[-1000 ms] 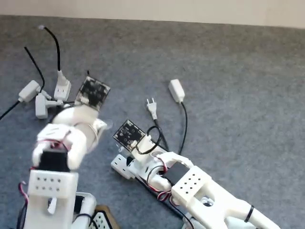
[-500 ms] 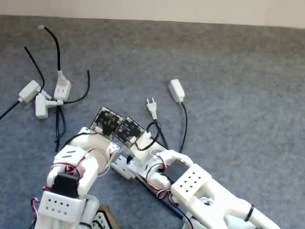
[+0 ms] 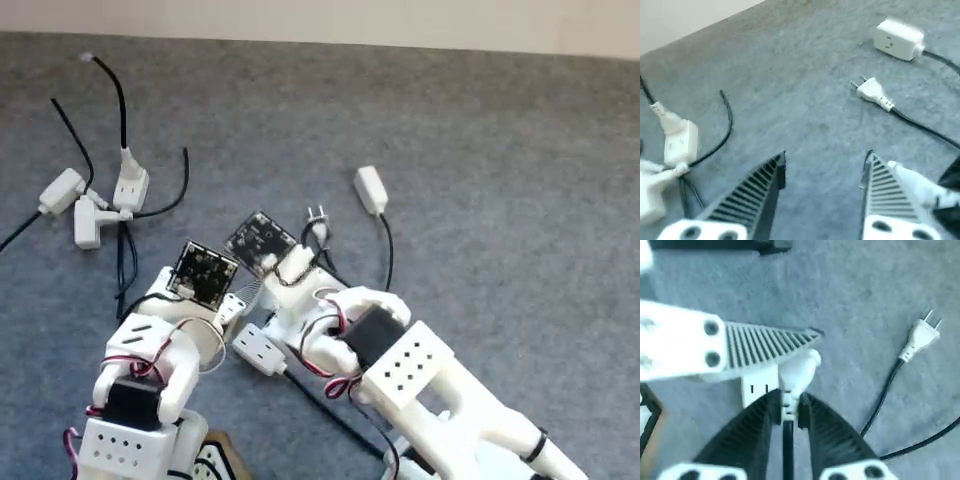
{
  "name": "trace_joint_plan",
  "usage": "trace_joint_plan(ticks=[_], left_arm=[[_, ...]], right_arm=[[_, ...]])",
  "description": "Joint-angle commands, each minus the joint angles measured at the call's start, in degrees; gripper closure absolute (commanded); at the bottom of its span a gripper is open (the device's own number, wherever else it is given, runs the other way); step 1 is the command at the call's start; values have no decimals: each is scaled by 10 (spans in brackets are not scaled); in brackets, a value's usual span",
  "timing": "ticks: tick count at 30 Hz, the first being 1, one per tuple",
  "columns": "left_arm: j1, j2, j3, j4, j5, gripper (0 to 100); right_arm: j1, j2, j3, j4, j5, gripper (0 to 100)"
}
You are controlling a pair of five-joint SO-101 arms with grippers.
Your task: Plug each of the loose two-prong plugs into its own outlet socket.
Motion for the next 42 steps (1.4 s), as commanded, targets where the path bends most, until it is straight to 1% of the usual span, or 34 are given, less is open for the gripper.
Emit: trace_joint_plan(ticks=[1, 6, 11, 16, 21, 24, 27, 30, 32, 35, 37, 40, 42], left_arm=[[15, -1, 0, -3, 0, 732], [43, 0, 10, -2, 0, 732], [29, -6, 7, -3, 0, 732], [-48, 0, -43, -5, 0, 732], [-130, 22, -147, 16, 0, 732], [-178, 116, -240, 29, 0, 732], [-228, 270, -351, 31, 4, 732], [-284, 446, -486, 50, 27, 733], [-319, 564, -589, 83, 34, 733], [-371, 726, -751, 135, 35, 733], [-403, 824, -858, 161, 35, 733], [-438, 960, -1011, 192, 35, 733], [-454, 1042, -1109, 220, 35, 733]], right_arm=[[-5, -9, -73, 10, 5, 991], [-4, -9, -78, 10, 5, 991], [1, -7, -71, 12, 10, 991], [51, -3, -41, 28, 11, 991], [52, -2, -45, 89, 12, 991], [52, -1, -59, 97, 11, 991], [43, 15, -72, 123, 3, 991], [38, 71, -116, 150, -45, 992], [39, 123, -160, 172, -78, 992], [29, 211, -243, 245, -151, 989], [10, 266, -303, 291, -225, 989], [-32, 322, -380, 340, -375, 989], [-51, 341, -420, 356, -437, 993]])
